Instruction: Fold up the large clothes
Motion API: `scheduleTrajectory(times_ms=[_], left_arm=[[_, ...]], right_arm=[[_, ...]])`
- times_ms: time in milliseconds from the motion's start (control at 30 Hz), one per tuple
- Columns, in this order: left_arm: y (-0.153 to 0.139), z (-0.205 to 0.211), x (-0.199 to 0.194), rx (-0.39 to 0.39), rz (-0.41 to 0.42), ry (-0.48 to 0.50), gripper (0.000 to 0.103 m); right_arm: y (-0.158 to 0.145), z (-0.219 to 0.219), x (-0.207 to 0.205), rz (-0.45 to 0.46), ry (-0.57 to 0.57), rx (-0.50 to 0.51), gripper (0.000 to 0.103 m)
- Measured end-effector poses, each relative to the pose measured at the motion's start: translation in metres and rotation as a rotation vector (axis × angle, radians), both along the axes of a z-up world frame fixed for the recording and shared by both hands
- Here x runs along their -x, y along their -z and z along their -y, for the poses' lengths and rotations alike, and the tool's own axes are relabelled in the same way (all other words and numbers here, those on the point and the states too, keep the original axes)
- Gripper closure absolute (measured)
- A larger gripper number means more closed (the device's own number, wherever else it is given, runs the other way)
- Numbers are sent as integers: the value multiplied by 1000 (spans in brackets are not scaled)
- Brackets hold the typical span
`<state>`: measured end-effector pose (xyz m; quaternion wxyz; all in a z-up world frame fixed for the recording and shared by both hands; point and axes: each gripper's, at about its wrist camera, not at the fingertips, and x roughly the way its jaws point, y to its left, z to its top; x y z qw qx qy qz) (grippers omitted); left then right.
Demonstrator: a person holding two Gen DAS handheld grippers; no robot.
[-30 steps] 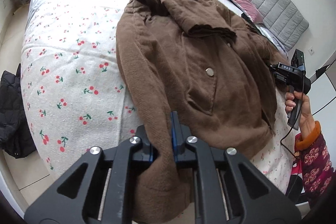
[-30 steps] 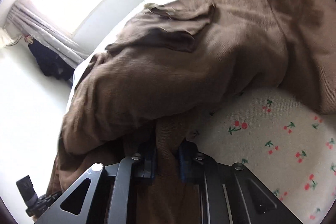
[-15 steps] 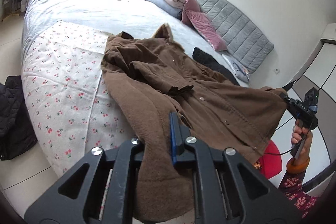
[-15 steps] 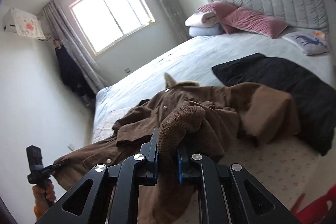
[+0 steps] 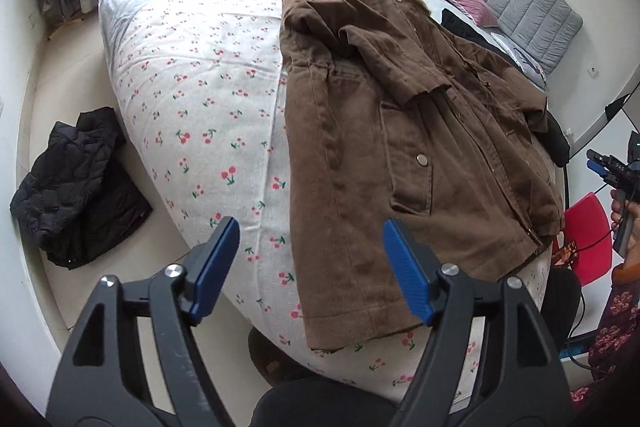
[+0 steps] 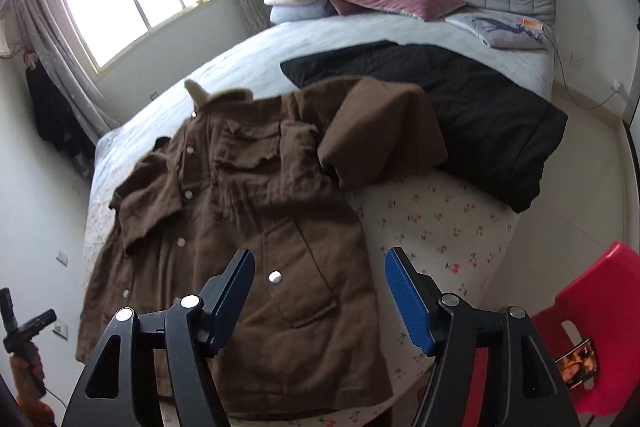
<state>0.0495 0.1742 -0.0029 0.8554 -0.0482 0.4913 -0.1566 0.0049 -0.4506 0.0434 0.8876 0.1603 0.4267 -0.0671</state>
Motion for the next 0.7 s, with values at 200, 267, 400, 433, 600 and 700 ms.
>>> scheduleTrajectory(times_ms=[200,267,400,433,600,700], left_arm=[[53,7,-7,118,-156,23,28],[68,15,-7,142,-212,46,36],[63,32,5,80,-156,87,67],[58,35,7,83,-147,92,74],[6,36,26,144,5,45,94],[-29,30,42,223,53,56,95]], right_arm=[[99,16,-3,-169,10,-63,34],[125,14,-4,-216,-14,-131,34],[129,-9,4,-157,-95,-169,86],[127,-13,5,-155,-108,-196,90],[80,-31,26,-48,-94,-37,98],[34,-16,51,61,-13,18,99]])
